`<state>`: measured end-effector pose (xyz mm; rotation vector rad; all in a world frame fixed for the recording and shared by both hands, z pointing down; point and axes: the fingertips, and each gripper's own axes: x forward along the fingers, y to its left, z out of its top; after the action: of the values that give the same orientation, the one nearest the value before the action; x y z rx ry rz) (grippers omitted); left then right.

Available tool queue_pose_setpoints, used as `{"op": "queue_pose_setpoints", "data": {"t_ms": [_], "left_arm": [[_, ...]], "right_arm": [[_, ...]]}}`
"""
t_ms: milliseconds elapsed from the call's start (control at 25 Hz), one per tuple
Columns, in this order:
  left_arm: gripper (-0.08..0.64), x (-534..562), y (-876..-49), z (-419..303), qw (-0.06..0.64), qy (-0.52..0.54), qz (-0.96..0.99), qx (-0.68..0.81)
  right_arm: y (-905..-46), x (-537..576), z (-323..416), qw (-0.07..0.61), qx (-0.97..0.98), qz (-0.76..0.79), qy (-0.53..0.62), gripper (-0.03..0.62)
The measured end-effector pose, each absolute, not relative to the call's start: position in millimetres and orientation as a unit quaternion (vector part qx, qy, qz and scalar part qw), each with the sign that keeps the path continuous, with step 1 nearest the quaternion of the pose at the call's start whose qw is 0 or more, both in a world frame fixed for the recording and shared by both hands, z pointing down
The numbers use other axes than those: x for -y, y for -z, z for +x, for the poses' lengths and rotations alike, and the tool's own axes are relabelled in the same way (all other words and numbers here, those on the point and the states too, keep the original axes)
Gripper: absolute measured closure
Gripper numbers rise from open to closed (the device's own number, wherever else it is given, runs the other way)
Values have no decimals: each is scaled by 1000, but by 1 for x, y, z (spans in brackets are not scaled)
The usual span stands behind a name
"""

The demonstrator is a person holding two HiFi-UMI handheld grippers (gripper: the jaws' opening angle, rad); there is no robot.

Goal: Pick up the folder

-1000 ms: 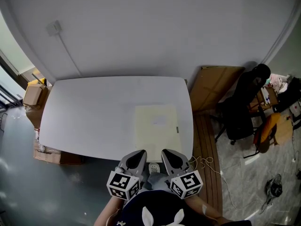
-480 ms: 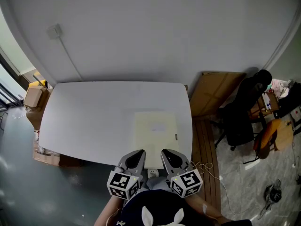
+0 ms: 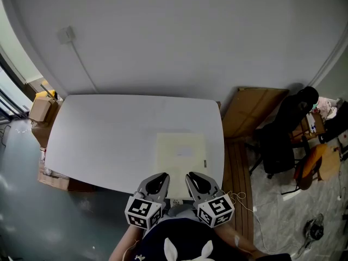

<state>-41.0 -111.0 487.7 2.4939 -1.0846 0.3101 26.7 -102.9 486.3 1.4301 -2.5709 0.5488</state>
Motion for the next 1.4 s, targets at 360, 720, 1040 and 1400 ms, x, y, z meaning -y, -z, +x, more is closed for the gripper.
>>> {"op": "queue_pose_setpoints", "data": {"t_ms": [360,720,1040,1400], "left_arm": [[529,123,-498,-40,200,-123,888,395],[488,130,-510,-44,209,-139,880,402],[434,135,-523,-44,214,-151,875,407],[389,142,-535,-44,218,-164,869,414]], "right_arm": [[-497,110,26,81,863,459,-196,578],[-506,121,32,97,858,462,-201,559],[-521,123,35,119,854,459,-212,454],[-533,130,46,133,845,469,-220,423]]}}
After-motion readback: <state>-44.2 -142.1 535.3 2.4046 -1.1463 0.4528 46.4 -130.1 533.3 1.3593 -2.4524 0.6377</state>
